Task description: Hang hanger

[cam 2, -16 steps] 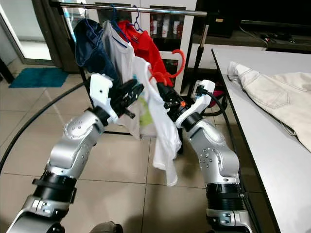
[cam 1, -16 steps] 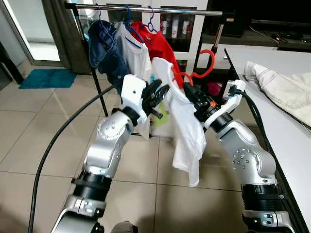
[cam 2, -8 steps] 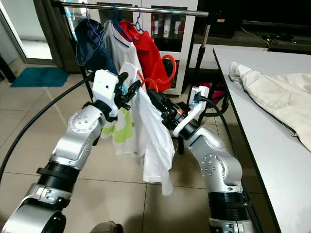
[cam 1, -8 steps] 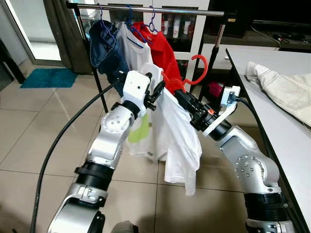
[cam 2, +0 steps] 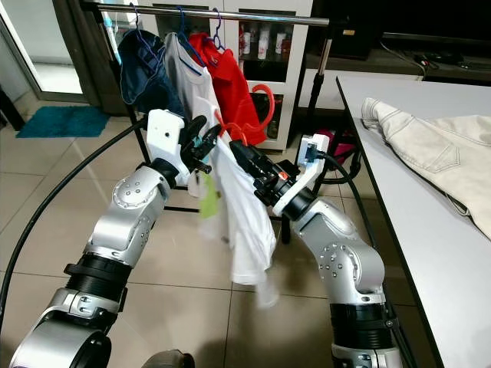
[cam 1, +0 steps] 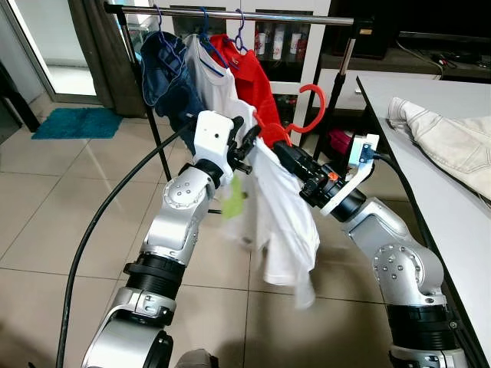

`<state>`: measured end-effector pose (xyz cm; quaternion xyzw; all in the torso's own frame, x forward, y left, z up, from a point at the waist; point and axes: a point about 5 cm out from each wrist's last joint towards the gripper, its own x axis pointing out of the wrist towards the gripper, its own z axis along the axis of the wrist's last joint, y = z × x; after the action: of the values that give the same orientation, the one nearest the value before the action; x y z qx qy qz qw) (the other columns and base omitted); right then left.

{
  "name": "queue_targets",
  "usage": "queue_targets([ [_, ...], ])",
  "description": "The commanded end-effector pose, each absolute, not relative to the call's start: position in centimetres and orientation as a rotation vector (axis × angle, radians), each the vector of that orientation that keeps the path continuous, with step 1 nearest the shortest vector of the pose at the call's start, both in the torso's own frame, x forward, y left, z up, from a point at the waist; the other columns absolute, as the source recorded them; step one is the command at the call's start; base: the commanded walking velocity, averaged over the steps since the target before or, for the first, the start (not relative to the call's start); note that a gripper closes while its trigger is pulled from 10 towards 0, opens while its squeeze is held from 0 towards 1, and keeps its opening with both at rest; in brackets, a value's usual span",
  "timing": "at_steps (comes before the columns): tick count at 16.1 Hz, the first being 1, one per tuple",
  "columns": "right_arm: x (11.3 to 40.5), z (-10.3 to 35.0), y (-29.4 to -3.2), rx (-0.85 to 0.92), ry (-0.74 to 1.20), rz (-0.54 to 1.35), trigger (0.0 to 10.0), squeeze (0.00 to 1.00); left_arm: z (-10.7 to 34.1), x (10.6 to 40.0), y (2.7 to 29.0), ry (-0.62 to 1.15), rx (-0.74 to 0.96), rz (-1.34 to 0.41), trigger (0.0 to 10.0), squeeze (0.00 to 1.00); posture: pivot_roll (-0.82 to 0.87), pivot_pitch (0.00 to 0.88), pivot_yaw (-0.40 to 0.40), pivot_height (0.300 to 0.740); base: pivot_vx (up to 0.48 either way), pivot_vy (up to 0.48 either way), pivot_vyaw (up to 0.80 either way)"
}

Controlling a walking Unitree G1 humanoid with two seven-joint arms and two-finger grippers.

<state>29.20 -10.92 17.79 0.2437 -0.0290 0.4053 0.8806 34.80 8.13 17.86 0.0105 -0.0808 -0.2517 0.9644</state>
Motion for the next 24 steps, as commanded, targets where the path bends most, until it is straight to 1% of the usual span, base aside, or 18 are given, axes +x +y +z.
queue_targets([
  [1,28.7,18.9,-10.4,0.509,-0.107,0.912,10.0,0.00,18.0,35.0,7.8,-0.153,0.005,-0.533,0.0,0.00,0.05,0.000,0.015,0.740,0.000,0.000,0.00],
  [8,28.5,19.1,-10.5,0.511,-0.114,0.933,10.0,0.00,17.8,35.5,8.1,-0.106,-0.078,-0.536,0.0,0.00,0.04,0.000,0.019,0.740,0.000,0.000,0.00],
  [16,28.5,18.9,-10.5,0.498,-0.102,0.922,10.0,0.00,18.0,35.4,8.3,-0.123,-0.124,-0.542,0.0,0.00,0.04,0.000,0.021,0.740,0.000,0.000,0.00],
  [17,28.7,18.8,-10.6,0.493,-0.092,0.905,10.0,0.00,18.2,35.4,8.3,-0.134,-0.131,-0.537,0.0,0.00,0.04,0.000,0.021,0.740,0.000,0.000,0.00],
  [20,30.4,16.6,-11.9,0.426,0.035,0.700,10.0,0.00,19.1,35.0,8.8,-0.200,-0.137,-0.506,0.0,0.00,0.04,0.000,0.026,0.740,0.000,0.000,0.00],
  [22,30.5,16.2,-12.3,0.411,0.057,0.660,10.0,0.00,19.3,34.7,9.2,-0.222,-0.136,-0.484,0.0,0.00,0.04,0.000,0.027,0.740,0.000,0.000,0.00],
  [24,31.1,15.2,-12.9,0.380,0.113,0.568,10.0,0.00,19.4,34.5,9.8,-0.235,-0.135,-0.446,0.0,0.00,0.04,0.000,0.026,0.740,0.000,0.000,0.00],
])
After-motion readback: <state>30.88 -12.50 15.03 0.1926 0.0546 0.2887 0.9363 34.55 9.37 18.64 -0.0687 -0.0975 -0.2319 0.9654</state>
